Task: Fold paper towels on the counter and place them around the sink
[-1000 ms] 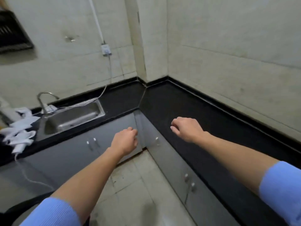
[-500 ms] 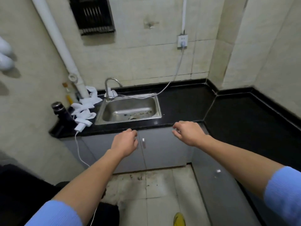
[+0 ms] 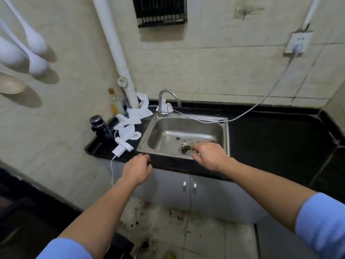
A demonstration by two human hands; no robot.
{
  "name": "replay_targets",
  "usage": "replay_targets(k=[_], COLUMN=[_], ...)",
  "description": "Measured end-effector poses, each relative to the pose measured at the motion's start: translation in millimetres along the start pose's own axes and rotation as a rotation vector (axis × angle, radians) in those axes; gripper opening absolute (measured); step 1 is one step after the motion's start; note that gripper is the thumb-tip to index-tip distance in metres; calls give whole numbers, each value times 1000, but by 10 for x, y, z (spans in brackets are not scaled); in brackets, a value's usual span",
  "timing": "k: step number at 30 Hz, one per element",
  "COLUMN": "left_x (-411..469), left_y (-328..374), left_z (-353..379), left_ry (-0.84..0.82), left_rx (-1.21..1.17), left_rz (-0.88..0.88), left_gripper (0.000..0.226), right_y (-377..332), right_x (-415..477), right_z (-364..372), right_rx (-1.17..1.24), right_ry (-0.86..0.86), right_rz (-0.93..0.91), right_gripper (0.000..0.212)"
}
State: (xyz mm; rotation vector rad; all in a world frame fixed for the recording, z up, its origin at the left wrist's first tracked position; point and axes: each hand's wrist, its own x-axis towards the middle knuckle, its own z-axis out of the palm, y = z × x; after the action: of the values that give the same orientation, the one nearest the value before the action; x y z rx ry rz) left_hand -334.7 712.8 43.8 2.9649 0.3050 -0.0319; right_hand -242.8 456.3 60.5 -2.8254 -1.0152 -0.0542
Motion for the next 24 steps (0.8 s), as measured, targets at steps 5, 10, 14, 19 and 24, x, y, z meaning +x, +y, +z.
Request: replay_targets(k=[5,10,14,19,24], left_x=[813,1835,2590,3264,3572], left_y=[-407,-876,-1289,-1754,-1991], left_z=[198,410,523,815,1189], left_ry=[-28,-70,-144,-200,-280], left_rx=[-6,-72,-76,-46,-63], left_rz=[-47,-47,-84,-145,-219], left_gripper=[20,16,27,36,45], right_y=[13,124,205,223,273], right_x=[800,1717,2408,2999,3305], right_z=[325,645,973,1445,1831], right_rx=[6,8,33,87,108], right_ry=[-85,-167,-232,-336,-409], right_rz=[-24,13,52,90,124], right_gripper=[32,31,36,40,40])
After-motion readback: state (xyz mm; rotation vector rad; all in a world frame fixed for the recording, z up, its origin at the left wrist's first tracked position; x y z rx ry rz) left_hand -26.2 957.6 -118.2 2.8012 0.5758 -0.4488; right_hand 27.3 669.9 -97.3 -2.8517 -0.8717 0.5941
